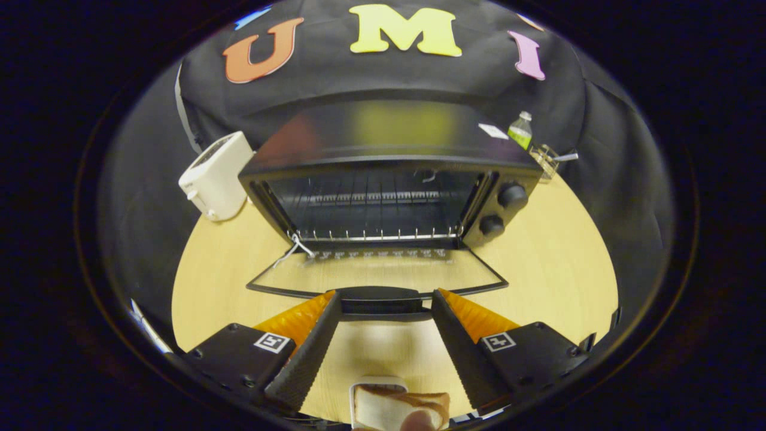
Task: Open the toaster oven, put the food inside, and close the toaster oven door.
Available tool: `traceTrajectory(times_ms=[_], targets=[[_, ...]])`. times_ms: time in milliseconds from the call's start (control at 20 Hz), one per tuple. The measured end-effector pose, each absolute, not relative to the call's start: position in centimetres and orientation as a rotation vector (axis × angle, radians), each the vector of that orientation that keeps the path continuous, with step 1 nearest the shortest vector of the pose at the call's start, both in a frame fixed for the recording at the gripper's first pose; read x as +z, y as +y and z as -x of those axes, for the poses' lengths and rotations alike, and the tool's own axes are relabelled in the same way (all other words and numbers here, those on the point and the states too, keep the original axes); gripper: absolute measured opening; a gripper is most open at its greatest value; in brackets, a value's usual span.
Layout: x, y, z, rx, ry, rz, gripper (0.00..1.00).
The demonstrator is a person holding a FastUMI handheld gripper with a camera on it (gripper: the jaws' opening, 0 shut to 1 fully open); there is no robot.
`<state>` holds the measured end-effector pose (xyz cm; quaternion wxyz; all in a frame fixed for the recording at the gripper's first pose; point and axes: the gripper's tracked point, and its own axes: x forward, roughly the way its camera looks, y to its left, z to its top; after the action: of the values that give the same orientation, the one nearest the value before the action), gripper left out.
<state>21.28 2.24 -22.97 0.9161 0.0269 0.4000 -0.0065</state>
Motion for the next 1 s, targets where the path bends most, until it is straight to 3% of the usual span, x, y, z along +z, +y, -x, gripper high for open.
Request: traceTrajectory(times_ms=[200,450,700,1000], targets=[[-26.0,1.8,-21.0,-0.039,0.918,-0.093,1.00],[-25.0,2.7,-20.6,0.002,0.909,-0.061,0.99],[-20.4,5.0,-14.7,0.204,0.890,-0.094,1.00],[-17.4,2.2,-6.5,0.330,0.988,-0.217,1.00]])
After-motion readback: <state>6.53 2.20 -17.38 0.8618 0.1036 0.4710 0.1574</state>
